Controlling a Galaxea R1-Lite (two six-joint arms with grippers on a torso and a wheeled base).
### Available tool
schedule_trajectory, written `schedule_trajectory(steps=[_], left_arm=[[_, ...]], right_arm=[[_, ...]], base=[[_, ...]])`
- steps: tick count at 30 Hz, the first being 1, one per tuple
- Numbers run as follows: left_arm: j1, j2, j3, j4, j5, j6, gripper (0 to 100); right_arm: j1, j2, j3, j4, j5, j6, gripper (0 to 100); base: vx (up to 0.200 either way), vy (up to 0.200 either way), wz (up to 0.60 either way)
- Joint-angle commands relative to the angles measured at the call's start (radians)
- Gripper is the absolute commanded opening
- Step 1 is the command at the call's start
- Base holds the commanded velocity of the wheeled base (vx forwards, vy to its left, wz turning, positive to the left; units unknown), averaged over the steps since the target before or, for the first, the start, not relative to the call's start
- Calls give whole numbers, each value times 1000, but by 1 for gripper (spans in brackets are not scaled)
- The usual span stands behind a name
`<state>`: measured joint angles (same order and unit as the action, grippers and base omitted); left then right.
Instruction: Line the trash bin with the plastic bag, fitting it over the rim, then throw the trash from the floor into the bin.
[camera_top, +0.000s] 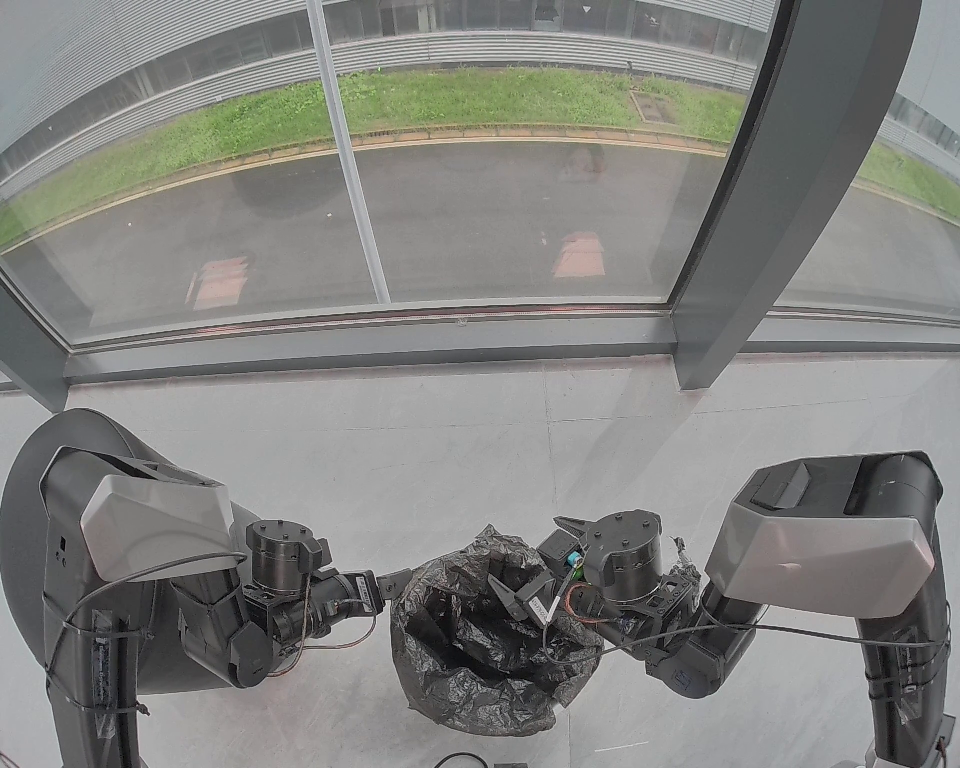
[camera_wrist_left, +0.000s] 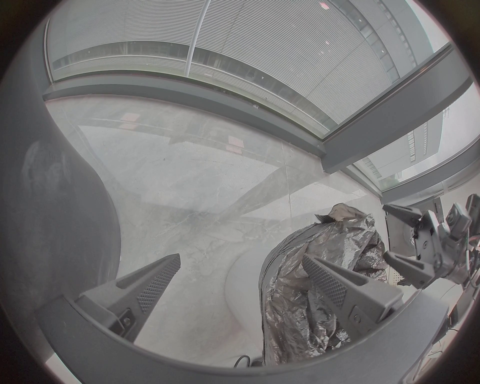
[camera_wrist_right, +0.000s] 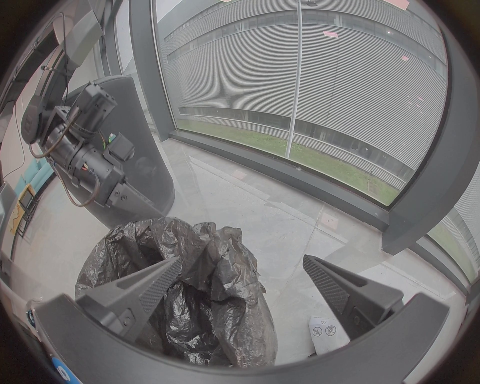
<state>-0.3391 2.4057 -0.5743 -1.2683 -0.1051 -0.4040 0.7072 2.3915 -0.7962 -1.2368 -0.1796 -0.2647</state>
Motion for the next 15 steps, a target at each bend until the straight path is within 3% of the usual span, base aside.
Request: schedule_trajectory(steps=[1,6,15], left_arm=[[-1,-36,73,-68,-2,-4,100],[-21,-91,188,-169,-4,-4,100],[-31,-100,252,-238,-8,-6,100]], right_arm=[[-3,55,-23,-1,-3,-1,100],[-22,126,-75,-1,-3,-1,100],[-58,166,-126,-1,-40,-2,100]], base=[[0,0,0],[0,0,0],[0,0,0]])
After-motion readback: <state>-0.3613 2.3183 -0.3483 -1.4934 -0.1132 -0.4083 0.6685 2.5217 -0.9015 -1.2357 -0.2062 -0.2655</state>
